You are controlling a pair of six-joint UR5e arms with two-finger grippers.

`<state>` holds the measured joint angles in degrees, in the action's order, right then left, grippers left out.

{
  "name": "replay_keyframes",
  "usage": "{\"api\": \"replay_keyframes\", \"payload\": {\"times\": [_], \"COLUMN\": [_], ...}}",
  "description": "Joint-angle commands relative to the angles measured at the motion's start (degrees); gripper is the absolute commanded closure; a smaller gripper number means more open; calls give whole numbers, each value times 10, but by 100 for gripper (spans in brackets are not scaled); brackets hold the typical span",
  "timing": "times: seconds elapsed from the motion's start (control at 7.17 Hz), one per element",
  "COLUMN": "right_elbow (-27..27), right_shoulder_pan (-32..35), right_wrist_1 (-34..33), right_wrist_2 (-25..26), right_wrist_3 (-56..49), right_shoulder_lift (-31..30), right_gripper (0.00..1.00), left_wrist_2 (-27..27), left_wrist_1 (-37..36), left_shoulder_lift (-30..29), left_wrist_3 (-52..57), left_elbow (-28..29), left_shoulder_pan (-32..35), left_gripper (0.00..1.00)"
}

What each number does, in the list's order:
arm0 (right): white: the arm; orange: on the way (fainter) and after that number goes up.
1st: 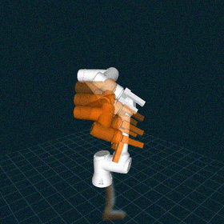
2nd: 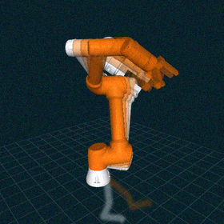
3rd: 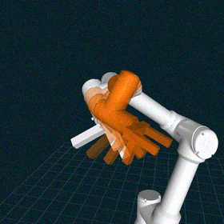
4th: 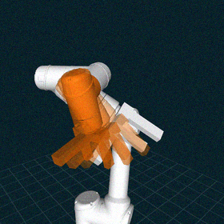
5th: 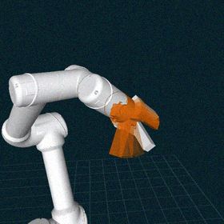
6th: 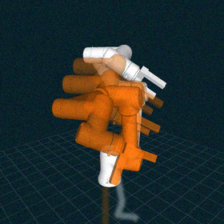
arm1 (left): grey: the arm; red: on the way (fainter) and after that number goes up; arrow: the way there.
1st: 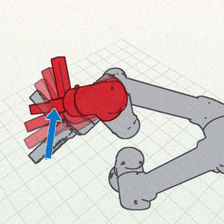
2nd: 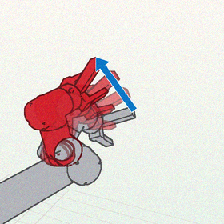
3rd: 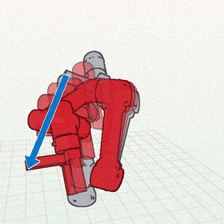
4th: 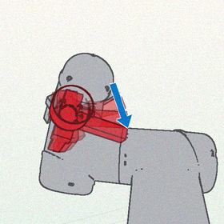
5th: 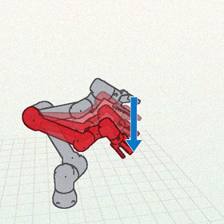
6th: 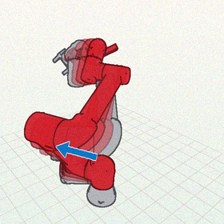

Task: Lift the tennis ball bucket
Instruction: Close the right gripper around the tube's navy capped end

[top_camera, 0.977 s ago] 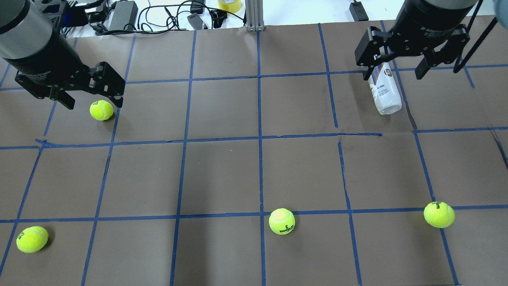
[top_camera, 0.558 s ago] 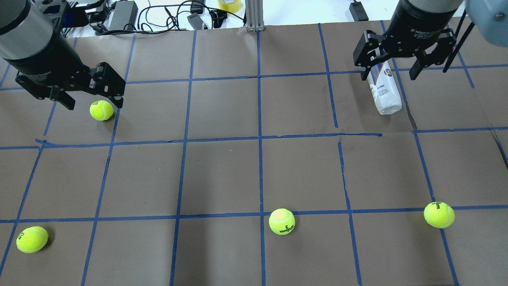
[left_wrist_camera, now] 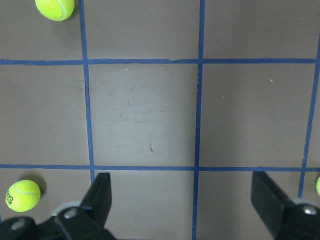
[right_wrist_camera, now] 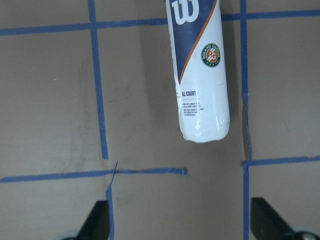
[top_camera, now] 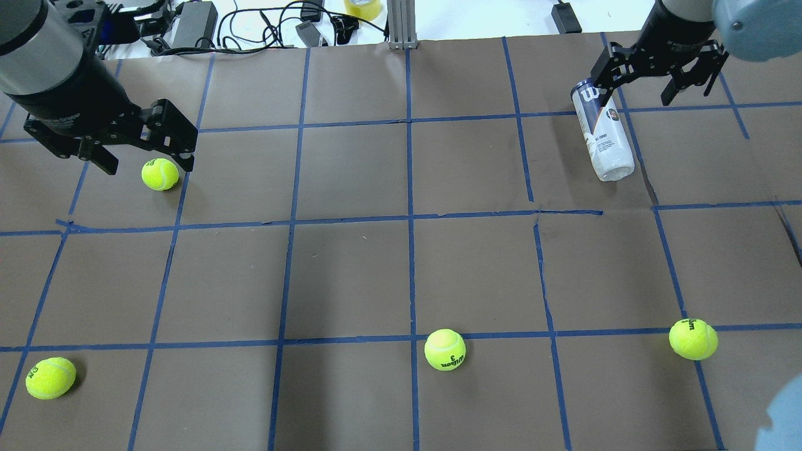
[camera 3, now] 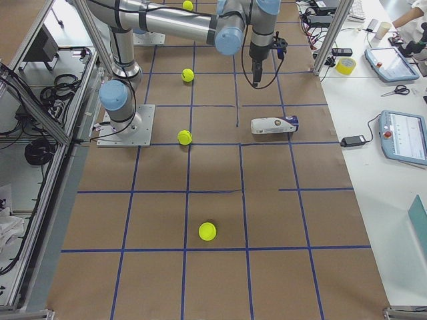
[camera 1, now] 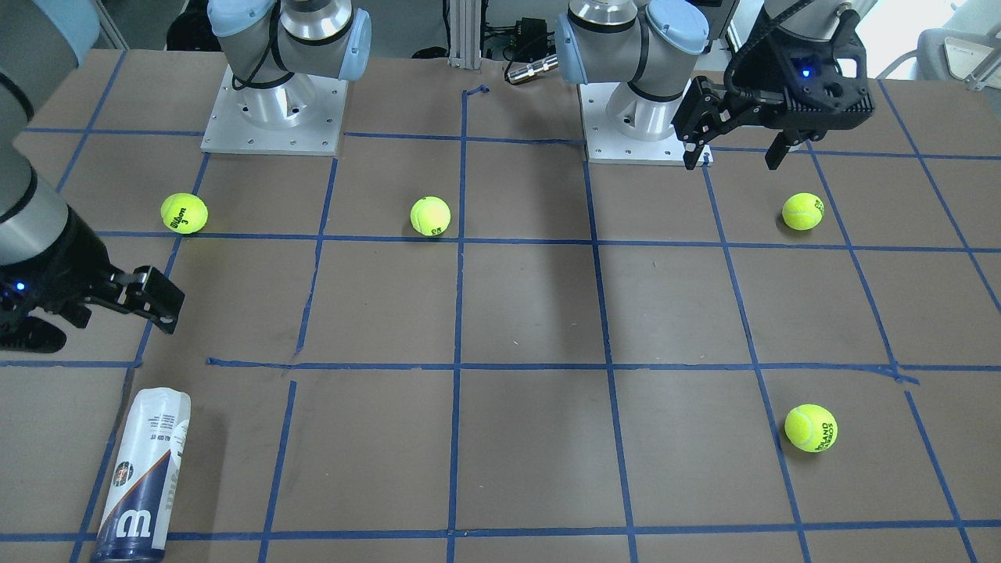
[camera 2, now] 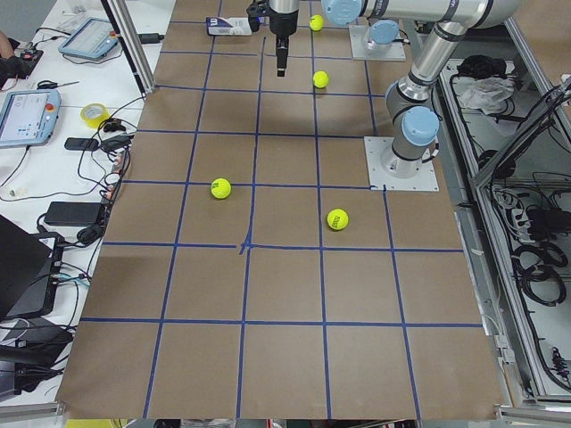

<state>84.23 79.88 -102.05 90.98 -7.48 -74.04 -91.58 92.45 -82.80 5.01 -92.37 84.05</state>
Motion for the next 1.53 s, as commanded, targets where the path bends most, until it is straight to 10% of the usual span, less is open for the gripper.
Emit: {"api": "replay_keyframes", "payload": {"times": [0.0, 1.4], "right_elbow": [-2, -7], "right_shoulder_pan": [-9, -29], "right_wrist_1": [-116, -239], "right_wrist_2": [3, -10], "right_wrist_3": [-52, -103], "right_shoulder_lift": [86, 235], "right_gripper": [0, 0], "left_wrist_2": [0, 2], "left_wrist_1": [0, 1], "left_shoulder_lift": [0, -2], "left_wrist_3": [0, 1], "left_elbow": [0, 0], "left_shoulder_pan": [1, 0], "left_gripper": [0, 0]}}
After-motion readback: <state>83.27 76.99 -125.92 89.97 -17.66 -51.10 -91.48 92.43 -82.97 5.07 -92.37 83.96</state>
